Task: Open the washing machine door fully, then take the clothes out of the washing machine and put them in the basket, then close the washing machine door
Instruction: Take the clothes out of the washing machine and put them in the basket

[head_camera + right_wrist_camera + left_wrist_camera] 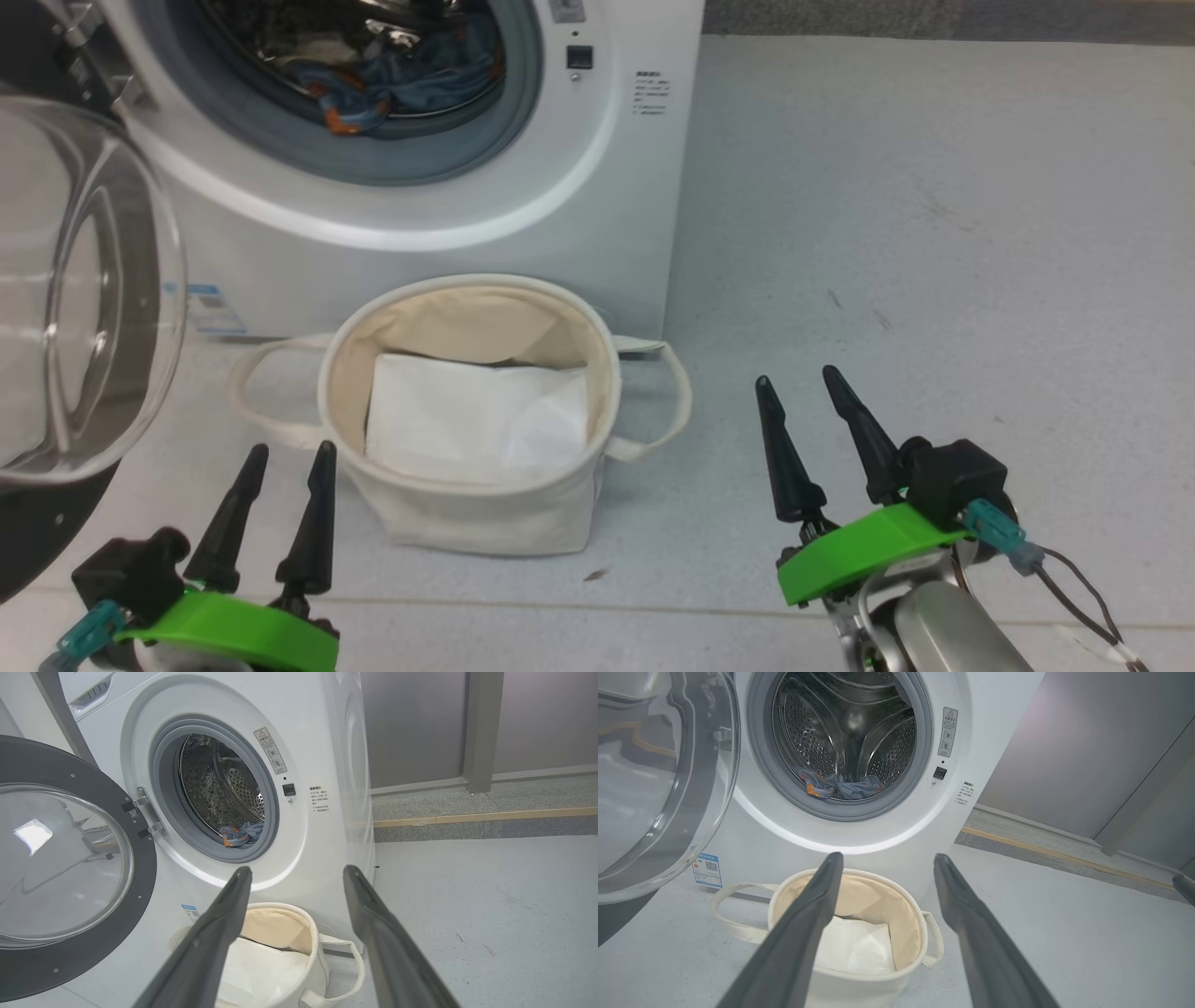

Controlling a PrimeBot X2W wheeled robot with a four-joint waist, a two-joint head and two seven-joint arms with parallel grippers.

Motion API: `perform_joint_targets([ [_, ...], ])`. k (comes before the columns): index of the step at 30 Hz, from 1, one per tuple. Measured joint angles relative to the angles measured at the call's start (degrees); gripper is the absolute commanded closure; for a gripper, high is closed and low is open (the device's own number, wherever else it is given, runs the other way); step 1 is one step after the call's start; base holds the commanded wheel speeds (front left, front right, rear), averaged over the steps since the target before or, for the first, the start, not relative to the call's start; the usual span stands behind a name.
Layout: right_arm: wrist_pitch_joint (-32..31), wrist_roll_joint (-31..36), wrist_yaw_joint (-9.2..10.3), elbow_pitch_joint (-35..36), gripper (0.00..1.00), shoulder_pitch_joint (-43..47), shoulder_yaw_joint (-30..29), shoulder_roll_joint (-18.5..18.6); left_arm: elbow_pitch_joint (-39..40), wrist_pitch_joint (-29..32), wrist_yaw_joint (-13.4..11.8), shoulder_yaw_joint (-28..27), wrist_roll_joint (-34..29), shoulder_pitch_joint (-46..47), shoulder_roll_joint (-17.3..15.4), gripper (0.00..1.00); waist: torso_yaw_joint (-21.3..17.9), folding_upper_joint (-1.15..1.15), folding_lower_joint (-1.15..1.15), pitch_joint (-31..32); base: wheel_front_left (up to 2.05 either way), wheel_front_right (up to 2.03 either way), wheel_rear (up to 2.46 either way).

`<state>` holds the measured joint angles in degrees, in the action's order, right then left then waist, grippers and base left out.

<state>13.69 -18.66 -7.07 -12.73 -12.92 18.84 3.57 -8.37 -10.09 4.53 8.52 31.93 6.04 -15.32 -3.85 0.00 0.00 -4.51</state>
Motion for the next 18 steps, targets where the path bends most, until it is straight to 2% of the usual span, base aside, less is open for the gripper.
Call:
perform_joint_targets([
  [5,0.0,0.0,0.00,-0.4,0.00,0.1,0.2,0.0,-0.2,0.4,0.0,0.7,0.0,-0.1,-0.1,0.00,0.0,0.00,0.00,0.3,1.82,-1.21,-0.61],
  [15,0.0,-0.1,0.00,-0.7,0.00,0.1,0.5,0.0,-1.7,0.4,-0.6,0.5,0.0,0.0,-0.3,0.00,0.0,0.00,0.00,0.6,2.32,-1.74,-0.58],
  [18,0.0,-0.1,0.00,-0.7,0.00,0.1,0.9,0.0,-2.3,-0.2,-1.5,0.2,0.0,0.3,-0.3,0.00,0.2,0.00,0.00,0.6,2.22,-1.76,-0.46],
])
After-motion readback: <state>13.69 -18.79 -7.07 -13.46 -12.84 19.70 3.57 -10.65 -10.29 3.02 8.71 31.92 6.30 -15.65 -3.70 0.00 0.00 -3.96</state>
